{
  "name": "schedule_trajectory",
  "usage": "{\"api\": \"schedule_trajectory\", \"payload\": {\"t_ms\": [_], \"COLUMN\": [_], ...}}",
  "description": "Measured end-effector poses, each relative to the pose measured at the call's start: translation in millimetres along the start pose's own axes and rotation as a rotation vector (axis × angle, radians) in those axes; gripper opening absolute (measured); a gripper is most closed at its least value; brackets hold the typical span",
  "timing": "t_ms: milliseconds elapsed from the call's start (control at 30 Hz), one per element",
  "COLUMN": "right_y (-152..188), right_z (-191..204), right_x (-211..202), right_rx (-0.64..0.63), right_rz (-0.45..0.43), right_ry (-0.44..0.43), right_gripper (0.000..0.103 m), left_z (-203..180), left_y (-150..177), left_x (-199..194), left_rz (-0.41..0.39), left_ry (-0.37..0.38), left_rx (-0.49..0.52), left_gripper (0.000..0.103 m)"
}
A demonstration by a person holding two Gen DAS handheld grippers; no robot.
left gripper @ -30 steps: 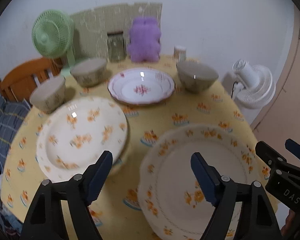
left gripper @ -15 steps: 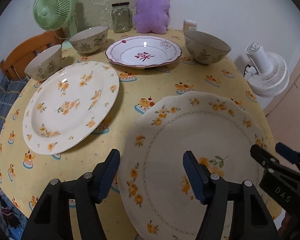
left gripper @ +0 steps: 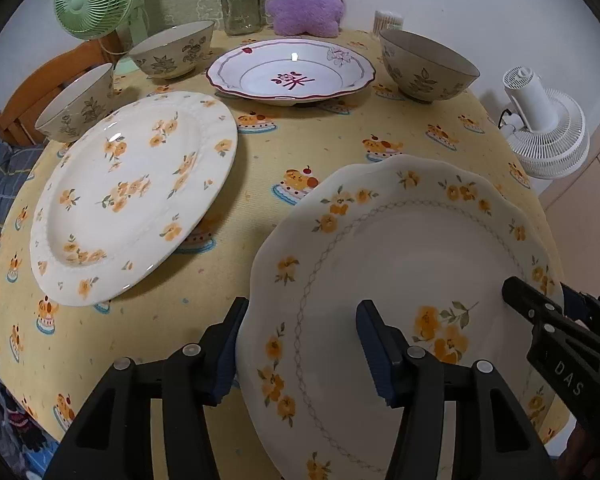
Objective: Organize plates and bowls
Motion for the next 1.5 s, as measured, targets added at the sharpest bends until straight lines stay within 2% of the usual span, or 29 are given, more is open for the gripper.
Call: {"api": "schedule_trajectory", "payload": {"t_ms": [700,933,967,1000,1033,1100,1167,1200,1267,1500], "right_y": [-55,-56,-56,-55,-55,-55,-53,-52,-50,-46], "right_z": [20,18,17,15,15,11,8,8,9,31], "right_x": [17,17,16,14,12,6,0,-2,-8,-40], "right_rx": [-0.024,-0.014,-0.010,-0.010,-0.011,0.000,-0.001,-0.003,0.001,-0.019], "right_rz": [0.012,0.012,0.006,0.002,-0.003,-0.027,-0.041,-0.040,-0.048,-0.094], "right_ry": [-0.016,-0.011,0.006,0.021,0.029,0.032,0.039,0.038,0.026,0.022], "right_gripper": [0.046,0.046,0.047,0.055,0.069,0.076,0.077,0.078,0.078,0.078], "left_z": [18,18,17,16,15,15,15,15,17,34], "left_y": [-42,-45,-45,-45,-43,-41,-38,-37,-38,-42], "left_x": [8,5,4,3,2,-1,-7,-9,-21,-49], "left_rz": [-0.008,-0.023,-0.026,-0.023,-0.016,-0.013,-0.018,-0.020,-0.055,-0.123], "left_ry": [-0.062,-0.093,-0.096,-0.088,-0.077,-0.073,-0.084,-0.092,-0.114,-0.094], "left_rx": [-0.011,-0.009,-0.010,-0.011,-0.015,-0.025,-0.026,-0.029,-0.029,-0.023], "left_gripper": [0.054,0.055,0.057,0.063,0.065,0.070,0.075,0.081,0.086,0.091]}}
Point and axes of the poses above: each gripper's, at about its wrist camera, not at the fingertips, and x roughly the way its jaws point, z to its left, y to its underside, the point moved 9 cm from there along x, roughly the way its jaws point, and after that the axes turned 10 degrees about z, right-handed, at the moved point
